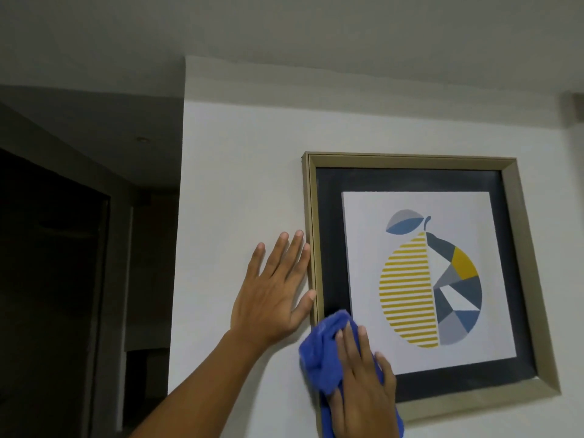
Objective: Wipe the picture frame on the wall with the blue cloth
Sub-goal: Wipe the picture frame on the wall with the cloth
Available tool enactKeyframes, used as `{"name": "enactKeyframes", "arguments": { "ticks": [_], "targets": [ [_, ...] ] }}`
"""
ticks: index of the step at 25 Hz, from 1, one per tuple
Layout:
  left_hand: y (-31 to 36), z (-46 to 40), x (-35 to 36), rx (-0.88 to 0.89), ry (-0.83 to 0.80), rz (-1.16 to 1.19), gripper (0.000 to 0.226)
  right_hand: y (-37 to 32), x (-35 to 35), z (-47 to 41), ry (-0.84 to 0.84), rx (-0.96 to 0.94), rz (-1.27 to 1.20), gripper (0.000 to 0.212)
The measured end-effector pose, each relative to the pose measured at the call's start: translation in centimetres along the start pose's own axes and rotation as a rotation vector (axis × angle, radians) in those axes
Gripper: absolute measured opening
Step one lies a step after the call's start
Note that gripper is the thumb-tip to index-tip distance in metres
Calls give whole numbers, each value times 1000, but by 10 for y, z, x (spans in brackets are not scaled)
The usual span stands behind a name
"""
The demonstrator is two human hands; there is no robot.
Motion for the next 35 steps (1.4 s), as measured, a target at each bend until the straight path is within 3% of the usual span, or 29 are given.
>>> {"name": "enactKeyframes", "arguments": {
  "ticks": [3,6,9,12,15,18,20,23,26,30,32,35],
  "targets": [
    [-1,1,1,4,24,30,67,-12,-30,-81,210,-85,-26,61],
    [-2,2,3,5,43,24,66,-30,-57,-179,359,-41,-77,59],
    [-3,3,2,-14,42,-3,65,-39,-72,-233,421,-48,-2,56],
    [-1,2,-1,-19,51,-18,66,-36,-65,-207,412,-82,-17,57],
    [-2,0,1,-19,32,1,69,-22,-36,-111,327,-76,-77,59],
    [-3,-1,1,-19,26,-26,68,-7,1,2,170,-75,107,51],
    [-1,-1,0,-11,27,-42,67,2,12,29,77,-63,162,54],
    [-2,-3,1,-9,36,-31,67,3,-2,-6,124,-114,160,58],
    [-2,1,6,12,45,2,67,-12,-34,-88,236,-137,-34,59],
    [-2,3,3,8,63,-38,66,-33,-68,-203,342,-87,39,58],
    [-1,2,-1,0,57,-57,67,-34,-68,-212,372,-67,17,59],
    [-1,0,-2,2,59,-19,68,-30,-51,-152,384,-18,-154,61]
  ]
}}
Point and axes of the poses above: each hand's wrist, its own z-axis away from the middle knuckle, its own x-axis out of the palm, y = z × x, the point moved 7 cm from there along -z, towards the middle knuckle, and after that the axes turned 13 degrees about y, right-handed, at the moved point
